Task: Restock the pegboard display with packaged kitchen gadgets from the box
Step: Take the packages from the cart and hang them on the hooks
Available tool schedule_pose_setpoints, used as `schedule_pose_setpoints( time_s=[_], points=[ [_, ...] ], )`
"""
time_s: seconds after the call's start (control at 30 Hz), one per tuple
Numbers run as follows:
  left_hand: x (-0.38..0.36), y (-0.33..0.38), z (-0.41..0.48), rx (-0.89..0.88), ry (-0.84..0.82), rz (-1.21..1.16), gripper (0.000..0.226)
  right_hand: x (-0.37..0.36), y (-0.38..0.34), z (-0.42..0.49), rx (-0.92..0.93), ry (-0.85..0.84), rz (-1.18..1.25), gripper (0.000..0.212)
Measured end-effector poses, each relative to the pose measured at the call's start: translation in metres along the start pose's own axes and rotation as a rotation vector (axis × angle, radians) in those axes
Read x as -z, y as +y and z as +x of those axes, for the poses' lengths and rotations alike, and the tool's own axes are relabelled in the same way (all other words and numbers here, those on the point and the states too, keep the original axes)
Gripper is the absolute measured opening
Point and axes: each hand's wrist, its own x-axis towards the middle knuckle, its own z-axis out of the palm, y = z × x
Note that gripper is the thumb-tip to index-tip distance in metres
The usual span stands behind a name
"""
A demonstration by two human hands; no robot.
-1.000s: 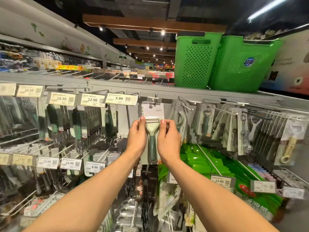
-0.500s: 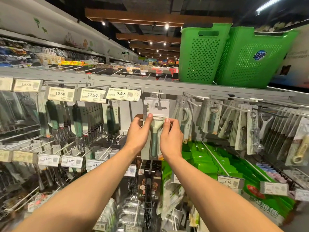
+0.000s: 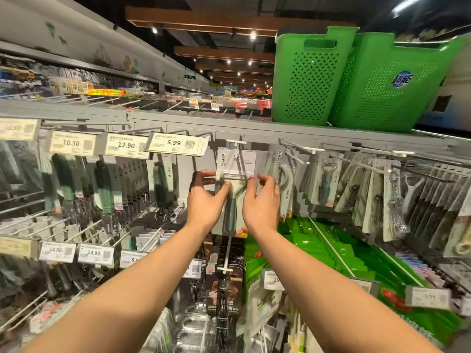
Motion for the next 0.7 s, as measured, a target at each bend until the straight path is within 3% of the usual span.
schedule_pose_setpoints(
  time_s=[0.13, 0.27, 0.47, 0.7],
  points=[
    [0.001, -0.008, 0.008, 0.036, -0.058, -0.057, 0.045, -0.004, 0.015, 0.004, -0.02, -0.127, 0.031, 0.071],
    [0.003, -0.008, 0.015, 0.107, -0.172, -0.1, 0.048, -0.003, 0.016, 0.006, -0.032, -0.262, 0.099, 0.087],
    [-0.003, -0.018, 0.019, 0.144, -0.286, -0.044, 0.048, -0.006, 0.02, 0.008, 0.024, -0.288, 0.112, 0.075],
    [-0.01, -0.031, 0.024, 0.056, -0.157, -0.023, 0.05, -0.027, 0.029, 0.015, 0.027, -0.255, 0.104, 0.069]
  ],
)
